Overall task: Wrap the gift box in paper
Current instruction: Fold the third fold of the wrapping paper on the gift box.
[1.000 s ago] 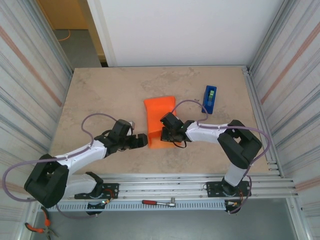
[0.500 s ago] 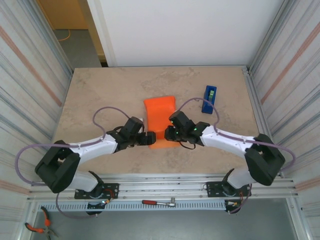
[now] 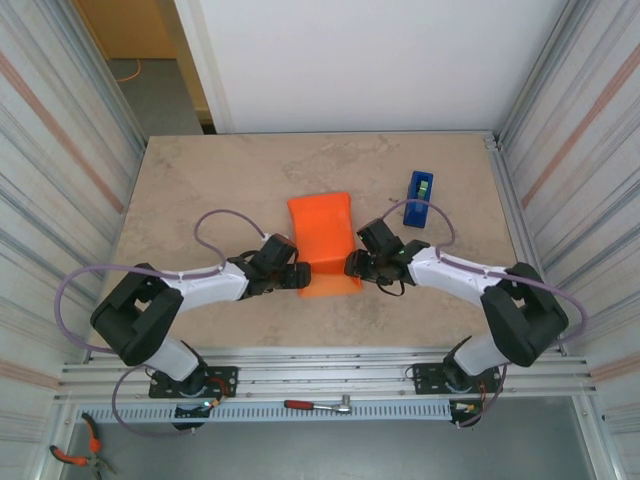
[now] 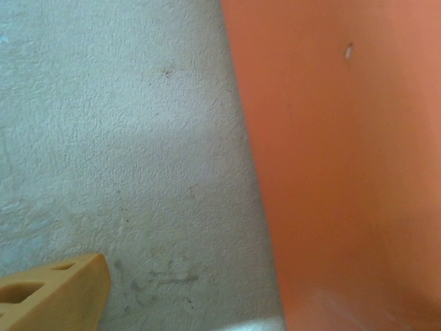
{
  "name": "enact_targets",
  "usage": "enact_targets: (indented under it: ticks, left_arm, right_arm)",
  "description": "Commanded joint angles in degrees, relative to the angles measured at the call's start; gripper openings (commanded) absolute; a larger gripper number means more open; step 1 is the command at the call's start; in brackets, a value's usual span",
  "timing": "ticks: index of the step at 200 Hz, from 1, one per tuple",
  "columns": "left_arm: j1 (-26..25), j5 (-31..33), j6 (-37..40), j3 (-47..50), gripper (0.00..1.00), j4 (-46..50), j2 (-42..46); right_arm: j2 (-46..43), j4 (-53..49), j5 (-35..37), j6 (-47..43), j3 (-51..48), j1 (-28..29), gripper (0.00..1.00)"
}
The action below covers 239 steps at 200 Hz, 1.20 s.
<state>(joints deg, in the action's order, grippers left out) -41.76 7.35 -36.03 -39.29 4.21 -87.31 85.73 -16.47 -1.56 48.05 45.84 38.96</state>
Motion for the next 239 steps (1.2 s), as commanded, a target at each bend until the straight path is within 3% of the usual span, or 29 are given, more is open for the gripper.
enact_targets:
  ticks: [1,37,57,131,157,177,201,239]
  left_arm:
    - [-0.08,2.97,1.4,-0.96,0.87,0.18,-1.28]
    - [-0.42,2.92,1.76,-1.06,0.87,0.03,-1.31]
    - [-0.67,2.35,1.45,-1.15,0.86,0.22,-0.74]
    - [-0.78,1.38,-3.26,2.64,0.7,-1.91,5.13]
    - [-0.76,1.52,-2.9,2.21,0.64,-2.18,3.79]
    - [-0.78,1.09,-2.89,2.17,0.6,-2.86,2.68]
    - [-0.96,1.13,-3.43,2.45,0.57,-3.55,2.15]
    - [-2.33,2.74,-5.33,2.42,0.54,-3.17,1.78]
  right_arm:
    - [3.5,1.34,-0.06,-1.48,2.8,-0.21,0.45]
    - [6.47,2.73,1.42,0.49,3.19,-0.12,0.13]
    - [6.9,2.82,1.6,1.05,3.2,0.54,0.0]
    - [4.45,2.59,3.5,4.92,0.75,4.51,0.0]
    - [1.7,0.44,4.98,5.63,0.47,4.64,0.42]
    - [-1.39,-2.71,7.33,5.78,0.5,4.83,0.62]
    - [-3.68,-5.04,8.57,4.44,0.91,5.1,0.68]
    - [-1.33,-5.09,4.58,3.49,2.55,5.14,0.63]
